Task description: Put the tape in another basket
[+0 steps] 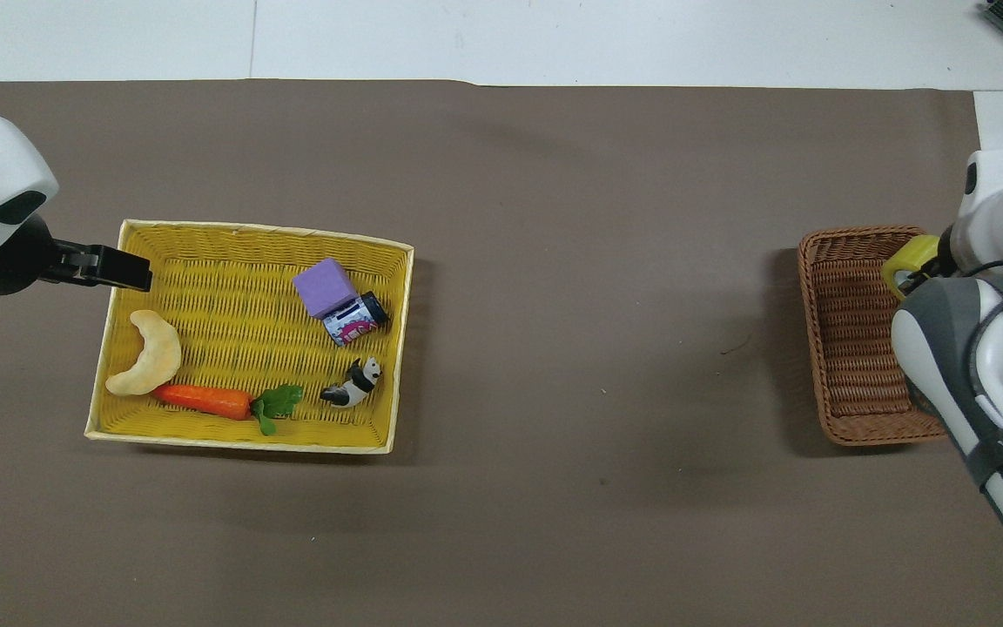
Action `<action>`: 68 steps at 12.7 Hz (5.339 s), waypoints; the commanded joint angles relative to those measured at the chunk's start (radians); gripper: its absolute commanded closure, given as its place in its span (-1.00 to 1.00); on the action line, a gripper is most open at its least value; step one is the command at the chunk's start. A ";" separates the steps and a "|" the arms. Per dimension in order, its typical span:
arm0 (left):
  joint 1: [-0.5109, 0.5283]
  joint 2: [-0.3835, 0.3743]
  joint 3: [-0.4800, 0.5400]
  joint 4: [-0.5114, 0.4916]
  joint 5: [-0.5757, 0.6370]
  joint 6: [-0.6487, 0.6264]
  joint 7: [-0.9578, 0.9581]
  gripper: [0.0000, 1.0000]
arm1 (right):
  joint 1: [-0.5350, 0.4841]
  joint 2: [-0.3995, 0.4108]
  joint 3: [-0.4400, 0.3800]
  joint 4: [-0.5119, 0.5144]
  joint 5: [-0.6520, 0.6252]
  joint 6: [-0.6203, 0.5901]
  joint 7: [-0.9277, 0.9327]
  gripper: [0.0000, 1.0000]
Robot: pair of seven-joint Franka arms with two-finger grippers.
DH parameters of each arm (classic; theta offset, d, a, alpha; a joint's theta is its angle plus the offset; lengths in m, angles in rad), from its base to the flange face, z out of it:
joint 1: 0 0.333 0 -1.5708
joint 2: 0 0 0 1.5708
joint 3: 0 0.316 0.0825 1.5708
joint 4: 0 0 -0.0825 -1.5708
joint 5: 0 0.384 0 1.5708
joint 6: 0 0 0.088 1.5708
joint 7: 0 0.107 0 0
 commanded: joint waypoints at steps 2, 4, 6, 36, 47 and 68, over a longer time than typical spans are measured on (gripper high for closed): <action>0.046 -0.003 -0.012 0.012 0.019 -0.017 0.022 -1.00 | 0.017 -0.041 0.001 -0.101 -0.028 0.052 -0.013 1.00; 0.046 -0.003 -0.014 0.010 0.019 -0.017 0.022 -1.00 | 0.017 -0.051 0.000 -0.142 -0.033 0.092 -0.013 1.00; 0.048 -0.003 -0.014 0.012 0.019 -0.017 0.022 -1.00 | 0.014 -0.067 0.000 -0.179 -0.037 0.109 -0.010 1.00; -0.194 -0.081 0.270 0.062 0.017 -0.161 0.024 -1.00 | 0.066 -0.314 0.042 0.071 0.356 -0.440 0.889 -1.00; -0.194 -0.081 0.269 0.062 0.017 -0.161 0.022 -1.00 | 0.116 -0.371 0.001 0.220 0.382 -0.692 0.893 -1.00; -0.194 -0.082 0.269 0.062 0.017 -0.161 0.022 -1.00 | 0.116 -0.333 0.006 0.278 0.310 -0.681 0.790 -1.00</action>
